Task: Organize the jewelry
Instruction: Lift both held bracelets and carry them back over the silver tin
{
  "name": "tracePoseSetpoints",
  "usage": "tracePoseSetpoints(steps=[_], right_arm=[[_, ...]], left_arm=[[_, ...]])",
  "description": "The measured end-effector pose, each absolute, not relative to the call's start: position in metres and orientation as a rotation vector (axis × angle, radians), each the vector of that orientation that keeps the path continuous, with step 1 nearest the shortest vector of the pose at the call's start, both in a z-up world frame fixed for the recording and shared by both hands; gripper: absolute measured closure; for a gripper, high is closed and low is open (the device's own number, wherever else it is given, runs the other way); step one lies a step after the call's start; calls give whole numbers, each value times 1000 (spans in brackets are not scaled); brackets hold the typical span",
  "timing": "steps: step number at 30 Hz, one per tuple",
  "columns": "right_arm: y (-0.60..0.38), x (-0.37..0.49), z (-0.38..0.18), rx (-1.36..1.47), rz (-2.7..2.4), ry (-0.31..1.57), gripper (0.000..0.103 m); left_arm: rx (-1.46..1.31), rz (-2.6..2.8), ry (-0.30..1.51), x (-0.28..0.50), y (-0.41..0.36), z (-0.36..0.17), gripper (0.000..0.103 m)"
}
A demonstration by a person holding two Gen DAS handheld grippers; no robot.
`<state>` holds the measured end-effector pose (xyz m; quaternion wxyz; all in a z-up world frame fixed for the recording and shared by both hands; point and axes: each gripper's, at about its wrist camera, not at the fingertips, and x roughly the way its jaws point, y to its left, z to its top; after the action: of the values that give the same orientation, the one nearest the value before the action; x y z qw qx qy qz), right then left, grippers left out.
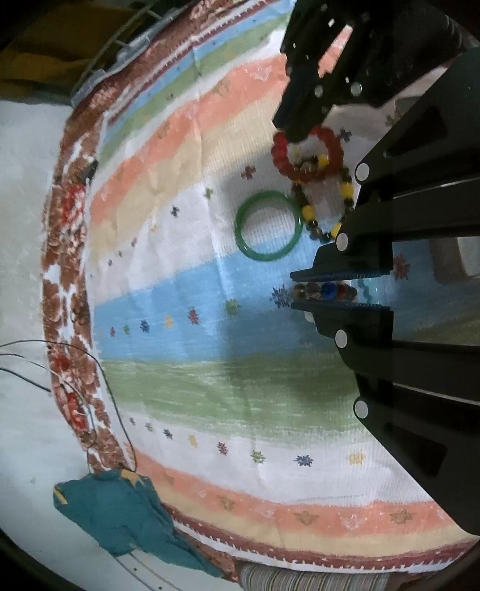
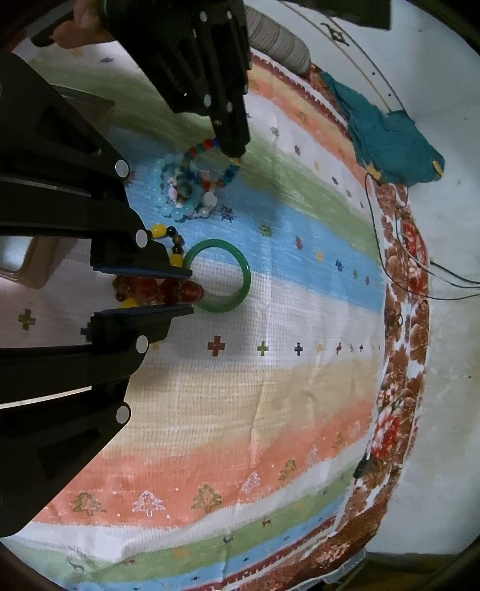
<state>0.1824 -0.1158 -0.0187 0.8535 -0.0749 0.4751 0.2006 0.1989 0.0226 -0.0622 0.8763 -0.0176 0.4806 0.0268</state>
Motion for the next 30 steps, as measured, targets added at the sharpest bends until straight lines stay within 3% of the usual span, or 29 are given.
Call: tracePoseSetpoints(steps=[30], right_arm=[[-130, 115, 41, -136, 476, 800, 89]], left_arm=[[-110, -17, 865, 128, 10, -5, 94]])
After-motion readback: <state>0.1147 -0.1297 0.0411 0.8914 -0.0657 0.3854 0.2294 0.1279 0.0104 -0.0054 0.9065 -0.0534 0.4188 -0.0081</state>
